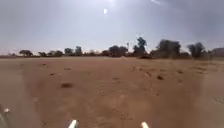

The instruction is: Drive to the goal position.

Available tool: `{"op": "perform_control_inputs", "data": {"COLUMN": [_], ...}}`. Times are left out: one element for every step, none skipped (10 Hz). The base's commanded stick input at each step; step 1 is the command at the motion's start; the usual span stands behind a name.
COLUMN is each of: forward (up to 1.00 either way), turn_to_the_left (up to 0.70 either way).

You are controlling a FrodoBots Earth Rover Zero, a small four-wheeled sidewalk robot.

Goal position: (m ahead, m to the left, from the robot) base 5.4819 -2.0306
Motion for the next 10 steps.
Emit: {"op": "perform_control_inputs", "data": {"forward": [0.7, 0.7, 0.7, 0.7, 0.7, 0.7, 0.7, 0.7, 0.7, 0.7], "turn_to_the_left": [0.0, 0.0, 0.0, 0.0, 0.0, 0.0, 0.0, 0.0, 0.0, 0.0]}}
